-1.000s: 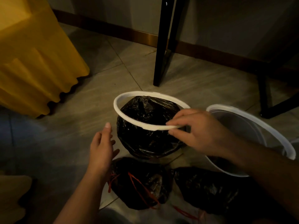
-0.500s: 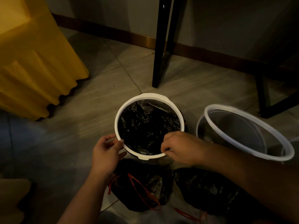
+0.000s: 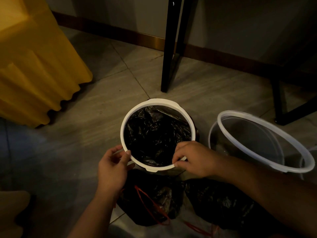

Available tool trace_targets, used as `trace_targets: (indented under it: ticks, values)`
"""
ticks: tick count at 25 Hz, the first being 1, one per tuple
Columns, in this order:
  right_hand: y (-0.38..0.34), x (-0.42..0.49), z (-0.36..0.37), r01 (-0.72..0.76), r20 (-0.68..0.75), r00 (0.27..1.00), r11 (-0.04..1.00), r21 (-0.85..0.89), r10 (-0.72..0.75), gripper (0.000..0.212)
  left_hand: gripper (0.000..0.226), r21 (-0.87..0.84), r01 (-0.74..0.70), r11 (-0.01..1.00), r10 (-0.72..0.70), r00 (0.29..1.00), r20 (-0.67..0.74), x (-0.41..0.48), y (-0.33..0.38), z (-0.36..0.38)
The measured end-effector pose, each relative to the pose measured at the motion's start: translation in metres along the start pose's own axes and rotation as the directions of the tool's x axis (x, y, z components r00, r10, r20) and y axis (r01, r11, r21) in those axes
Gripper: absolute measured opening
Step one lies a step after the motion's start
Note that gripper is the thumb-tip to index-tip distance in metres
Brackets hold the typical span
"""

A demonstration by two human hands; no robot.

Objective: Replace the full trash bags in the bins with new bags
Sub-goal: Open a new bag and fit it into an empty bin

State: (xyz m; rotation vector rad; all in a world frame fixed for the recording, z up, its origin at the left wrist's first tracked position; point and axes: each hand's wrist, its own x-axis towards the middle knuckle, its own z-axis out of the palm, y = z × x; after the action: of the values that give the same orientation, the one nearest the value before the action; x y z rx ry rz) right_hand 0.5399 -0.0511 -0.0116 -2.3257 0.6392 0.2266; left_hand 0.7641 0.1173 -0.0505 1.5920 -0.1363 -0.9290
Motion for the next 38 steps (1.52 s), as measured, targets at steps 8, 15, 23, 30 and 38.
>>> trace_targets:
  ticks: [8, 15, 23, 30, 38]
  values:
    - [0.001, 0.005, 0.006, 0.021, 0.085, 0.996, 0.998, -0.060, -0.016, 0.022, 0.037, 0.191, -0.076, 0.979, 0.084, 0.996, -0.035, 0.004, -0.005, 0.002]
    - [-0.029, 0.092, -0.018, -0.052, -0.098, 0.994, 0.995, -0.085, 0.043, 0.054, 0.093, 0.638, -0.336, 0.693, 0.304, 0.939, 0.164, -0.003, 0.006, 0.008]
    - [0.002, 0.213, 0.062, -0.439, 0.186, 0.856, 0.869, -0.229, 0.482, 0.086, 0.150, 0.613, -0.497, 0.615, 0.276, 0.863, 0.422, -0.005, -0.011, 0.001]
    - [0.018, 0.205, 0.075, -0.450, 0.460, 0.696, 0.834, -0.318, 0.551, 0.071, 0.147, 0.633, -0.513, 0.579, 0.301, 0.856, 0.420, -0.003, -0.010, 0.000]
    - [0.039, 0.189, 0.027, -0.414, 0.368, 0.659, 0.725, -0.550, 0.656, 0.061, 0.138, 0.604, -0.489, 0.629, 0.311, 0.870, 0.382, 0.002, -0.007, -0.005]
